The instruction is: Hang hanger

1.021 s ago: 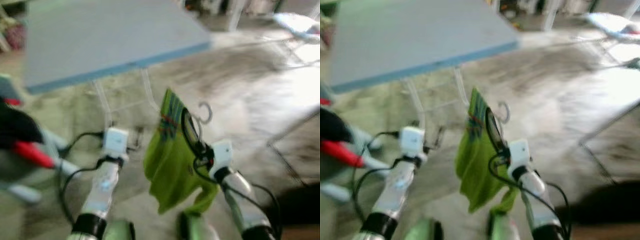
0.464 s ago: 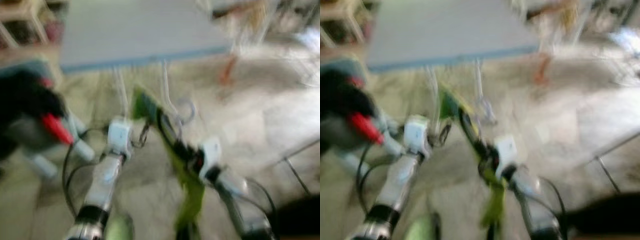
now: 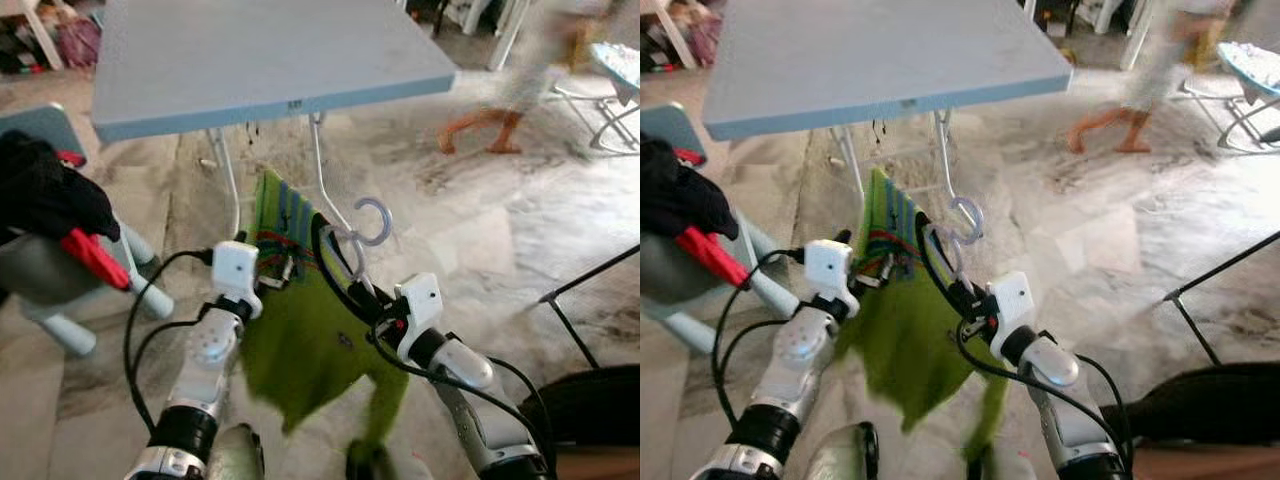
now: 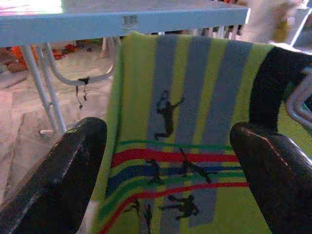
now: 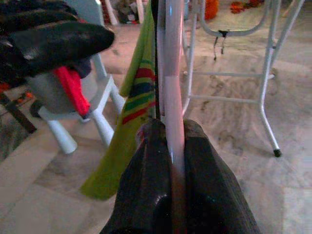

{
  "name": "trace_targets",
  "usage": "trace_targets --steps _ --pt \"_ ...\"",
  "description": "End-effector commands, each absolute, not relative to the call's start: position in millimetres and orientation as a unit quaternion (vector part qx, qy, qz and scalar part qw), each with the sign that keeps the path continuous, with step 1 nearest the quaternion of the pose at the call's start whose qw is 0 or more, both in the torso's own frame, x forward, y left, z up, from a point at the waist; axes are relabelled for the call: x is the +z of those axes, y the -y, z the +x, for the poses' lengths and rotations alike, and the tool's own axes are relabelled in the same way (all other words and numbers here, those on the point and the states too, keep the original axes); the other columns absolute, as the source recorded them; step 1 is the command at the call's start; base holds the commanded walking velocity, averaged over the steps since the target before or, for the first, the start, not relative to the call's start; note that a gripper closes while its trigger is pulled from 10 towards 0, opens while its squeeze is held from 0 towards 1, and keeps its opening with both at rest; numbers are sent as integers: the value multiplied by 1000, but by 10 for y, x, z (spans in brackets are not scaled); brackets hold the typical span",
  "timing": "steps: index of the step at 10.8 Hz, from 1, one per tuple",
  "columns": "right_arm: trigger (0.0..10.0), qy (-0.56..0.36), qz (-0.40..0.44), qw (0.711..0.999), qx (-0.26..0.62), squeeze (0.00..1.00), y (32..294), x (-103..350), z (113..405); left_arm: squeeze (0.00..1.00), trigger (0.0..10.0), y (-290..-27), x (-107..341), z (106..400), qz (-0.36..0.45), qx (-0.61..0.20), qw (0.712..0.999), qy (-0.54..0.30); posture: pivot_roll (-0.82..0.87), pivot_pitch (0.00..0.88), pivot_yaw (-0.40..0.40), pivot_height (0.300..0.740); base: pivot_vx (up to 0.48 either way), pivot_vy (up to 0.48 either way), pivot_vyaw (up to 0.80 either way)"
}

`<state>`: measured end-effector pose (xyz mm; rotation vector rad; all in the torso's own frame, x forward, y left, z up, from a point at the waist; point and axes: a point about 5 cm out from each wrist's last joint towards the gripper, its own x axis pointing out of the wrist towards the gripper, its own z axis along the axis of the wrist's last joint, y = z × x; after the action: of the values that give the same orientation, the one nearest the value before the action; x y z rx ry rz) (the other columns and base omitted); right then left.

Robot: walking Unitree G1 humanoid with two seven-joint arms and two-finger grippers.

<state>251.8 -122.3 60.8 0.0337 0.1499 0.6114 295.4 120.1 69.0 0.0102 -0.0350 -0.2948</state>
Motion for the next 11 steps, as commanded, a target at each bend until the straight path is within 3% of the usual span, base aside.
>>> trace_targets --steps 1,5,9,11 --pt "10000 -56 9 956 289 0 1242 648 2543 0 10000 -1222 701 2937 8 -151 988 24 -24 133 7 740 360 0 0" --pt "10000 -15 -44 982 182 0 1426 690 2596 0 10000 -1289 647 2849 12 -147 989 17 -18 139 9 740 387 0 0" --pt "10000 7 -85 994 68 0 1717 704 2510 0 10000 -1522 550 2637 18 -107 994 -2 -7 144 13 740 362 0 0" --pt "10000 1 -70 995 73 0 1705 685 2457 0 10000 -1757 423 2509 66 -9 997 -30 -4 143 3 740 0 0 0"
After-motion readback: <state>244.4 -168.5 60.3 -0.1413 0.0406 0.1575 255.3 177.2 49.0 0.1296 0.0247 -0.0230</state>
